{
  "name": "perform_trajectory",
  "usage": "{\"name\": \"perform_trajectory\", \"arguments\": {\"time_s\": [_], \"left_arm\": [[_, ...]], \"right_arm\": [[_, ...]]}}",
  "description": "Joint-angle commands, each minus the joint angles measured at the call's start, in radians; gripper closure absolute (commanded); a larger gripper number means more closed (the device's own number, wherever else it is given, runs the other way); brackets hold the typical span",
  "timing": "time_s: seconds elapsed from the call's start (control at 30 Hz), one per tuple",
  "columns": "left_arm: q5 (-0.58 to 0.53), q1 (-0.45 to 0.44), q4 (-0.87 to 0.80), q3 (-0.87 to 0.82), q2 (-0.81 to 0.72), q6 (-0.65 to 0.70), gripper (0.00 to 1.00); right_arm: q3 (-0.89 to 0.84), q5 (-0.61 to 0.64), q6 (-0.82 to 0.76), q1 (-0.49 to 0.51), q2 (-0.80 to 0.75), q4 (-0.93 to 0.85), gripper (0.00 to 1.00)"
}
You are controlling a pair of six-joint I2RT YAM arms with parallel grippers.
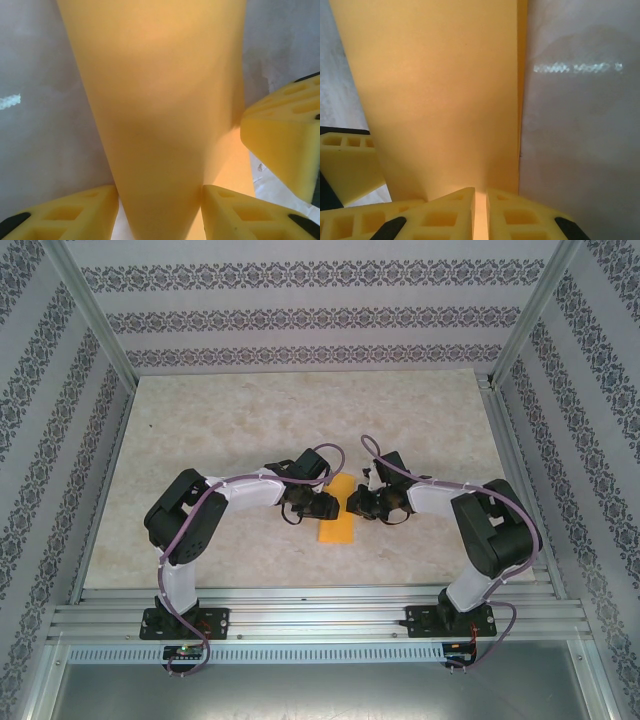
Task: Fold a paper plane with a square sheet of paper (fold left side to right side)
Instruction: Hold the square sheet of paper at the center of the table, then first fold the square sheet of paper in half at the center of the table.
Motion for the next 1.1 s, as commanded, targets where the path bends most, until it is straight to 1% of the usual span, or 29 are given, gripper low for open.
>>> {"name": "perform_trajectory", "arguments": {"time_s": [0.0,0.17,0.3,0.5,0.57,0.63,0.67,0.73,0.8,0.87,0.97,1.07], "left_arm": [[-0.016,0.008,0.012,0.003,0.043,-0.01,0.5],[-0.016,0.008,0.018,-0.003,0.034,-0.011,0.5],[-0.022,0.011,0.008,-0.006,-0.008,-0.004,0.46],[-0.038,0.055,-0.024,-0.025,-0.166,0.008,0.4],[-0.061,0.067,-0.057,-0.022,-0.214,0.021,0.39],[-0.062,0.071,-0.067,-0.019,-0.246,0.031,0.39],[-0.045,0.072,-0.057,-0.023,-0.255,0.03,0.4],[0.033,0.072,0.01,-0.037,-0.252,0.013,0.43],[0.129,0.069,0.11,-0.06,-0.228,-0.026,0.47],[0.183,0.065,0.187,-0.072,-0.195,-0.064,0.5],[0.228,0.057,0.252,-0.071,-0.14,-0.096,0.52],[0.224,0.054,0.259,-0.067,-0.101,-0.101,0.54]], "right_arm": [[0.015,0.025,0.014,0.014,0.027,0.011,0.86],[0.029,0.056,-0.015,0.016,0.055,-0.051,0.86],[0.042,0.079,-0.041,0.02,0.08,-0.098,0.86],[0.051,0.102,-0.055,0.023,0.096,-0.125,0.86],[0.053,0.106,-0.057,0.023,0.098,-0.13,0.86],[0.059,0.11,-0.061,0.023,0.097,-0.139,0.86],[0.061,0.113,-0.063,0.024,0.096,-0.144,0.86],[0.064,0.12,-0.068,0.023,0.094,-0.153,0.86],[0.066,0.126,-0.073,0.023,0.092,-0.16,0.86],[0.064,0.127,-0.072,0.023,0.092,-0.16,0.86],[0.066,0.127,-0.071,0.023,0.091,-0.161,0.86],[0.063,0.127,-0.071,0.023,0.091,-0.16,0.86]]}}
